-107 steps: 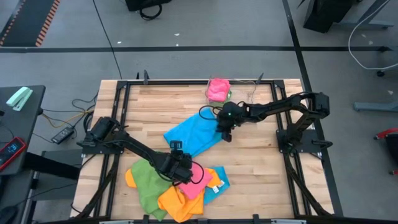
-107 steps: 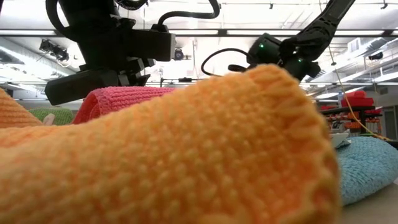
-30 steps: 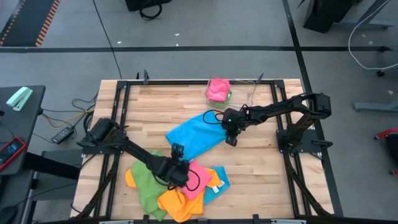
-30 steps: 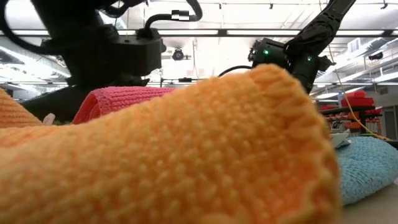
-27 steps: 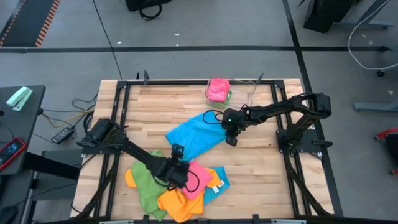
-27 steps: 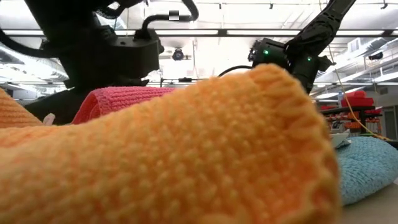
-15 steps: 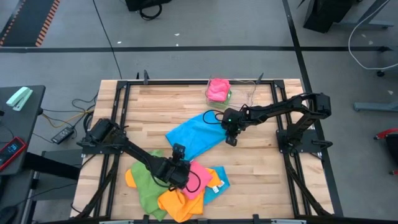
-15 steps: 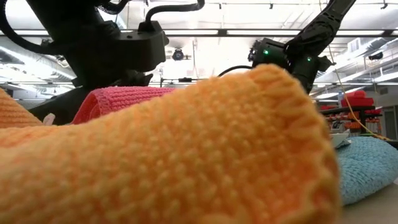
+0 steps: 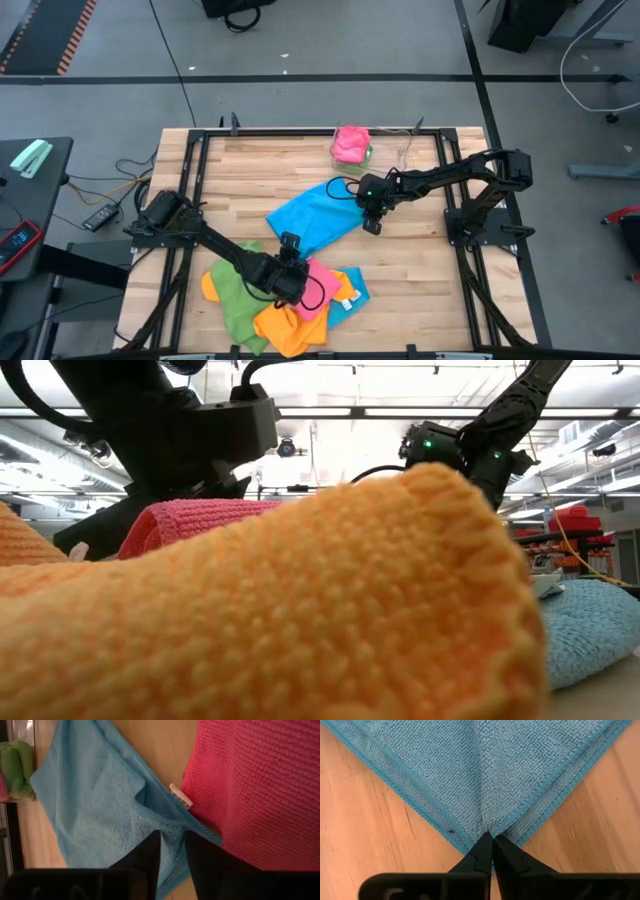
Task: Fold microfiber towels
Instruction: Fold the top blue towel
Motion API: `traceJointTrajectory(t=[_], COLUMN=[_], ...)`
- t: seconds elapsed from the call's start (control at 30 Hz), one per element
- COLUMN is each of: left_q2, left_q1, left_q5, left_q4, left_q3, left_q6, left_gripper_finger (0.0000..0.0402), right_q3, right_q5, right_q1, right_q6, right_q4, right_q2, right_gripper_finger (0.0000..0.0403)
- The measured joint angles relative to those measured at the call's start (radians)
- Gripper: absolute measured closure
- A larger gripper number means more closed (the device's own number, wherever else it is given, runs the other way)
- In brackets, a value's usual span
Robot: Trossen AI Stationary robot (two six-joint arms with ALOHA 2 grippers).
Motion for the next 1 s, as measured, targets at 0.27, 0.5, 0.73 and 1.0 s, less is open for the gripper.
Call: traceJointTrajectory(t=[0.27, 0.5, 0.73, 1.0], left_q2=[0.0, -0.017, -0.07, -0.065], left_q1=[0.007, -0.004, -0.006, -0.005], left_q5=[0.0, 0.0, 0.12, 0.162], left_q4=[0.0, 0.002, 0.023, 0.042], left_q3=[0.0, 0.021, 0.04, 0.014], left_q6=[-0.02, -0.019, -0.034, -0.093], left_gripper_finger=[0.0391, 0.0394, 0.0396, 0.0392], right_q3=[0.0, 0.0, 0.0, -0.001], right_q5=[0.0, 0.0, 0.0, 0.001], right_q1=[0.0, 0.0, 0.0, 0.0], right_q6=[0.0, 0.005, 0.008, 0.008], right_q4=[0.0, 0.0, 0.003, 0.008], right_q2=[0.0, 0.0, 0.0, 0.001], right_gripper_finger=[0.0383, 0.0383, 0.0383, 0.0383])
